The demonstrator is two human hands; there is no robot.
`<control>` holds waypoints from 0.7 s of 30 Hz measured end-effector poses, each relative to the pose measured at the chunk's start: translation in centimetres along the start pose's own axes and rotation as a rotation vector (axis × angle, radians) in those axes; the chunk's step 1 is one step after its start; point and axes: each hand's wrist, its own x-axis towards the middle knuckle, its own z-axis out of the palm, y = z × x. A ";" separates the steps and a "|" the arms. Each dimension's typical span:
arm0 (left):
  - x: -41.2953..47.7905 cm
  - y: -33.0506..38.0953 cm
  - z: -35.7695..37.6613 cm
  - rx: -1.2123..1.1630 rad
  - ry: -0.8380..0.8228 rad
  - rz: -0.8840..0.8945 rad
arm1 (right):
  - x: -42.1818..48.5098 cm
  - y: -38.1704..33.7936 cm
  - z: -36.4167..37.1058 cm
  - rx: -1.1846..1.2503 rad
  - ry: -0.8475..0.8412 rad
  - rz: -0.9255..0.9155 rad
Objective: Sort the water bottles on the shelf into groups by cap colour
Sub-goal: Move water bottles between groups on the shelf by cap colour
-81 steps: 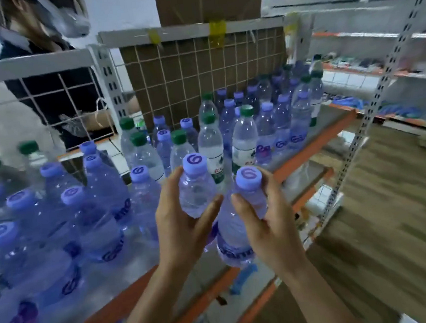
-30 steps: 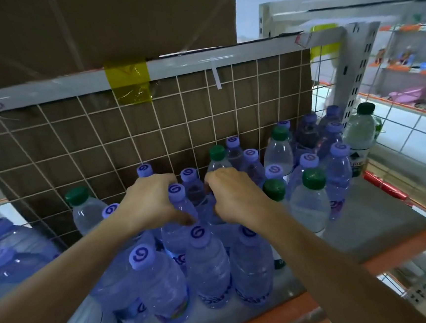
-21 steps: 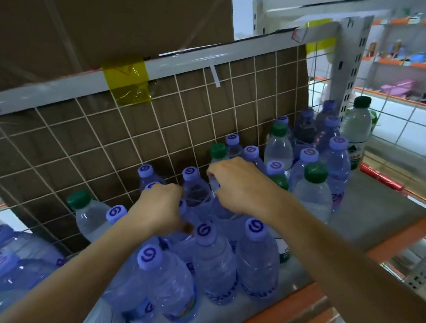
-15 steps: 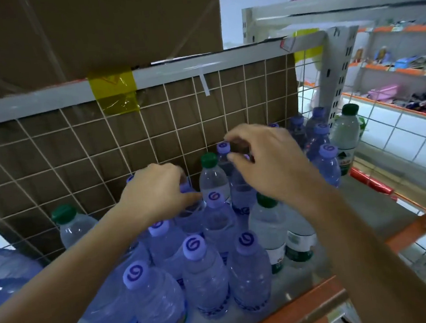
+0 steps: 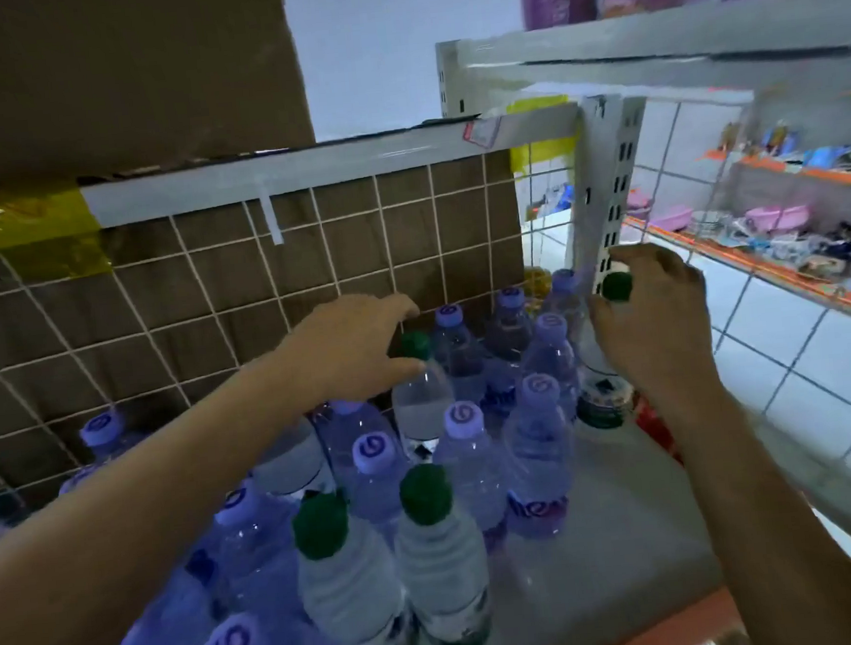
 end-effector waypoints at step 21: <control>0.3 3.3 -2.0 -0.047 0.099 -0.309 | 1.1 2.1 -2.9 0.477 -0.102 0.000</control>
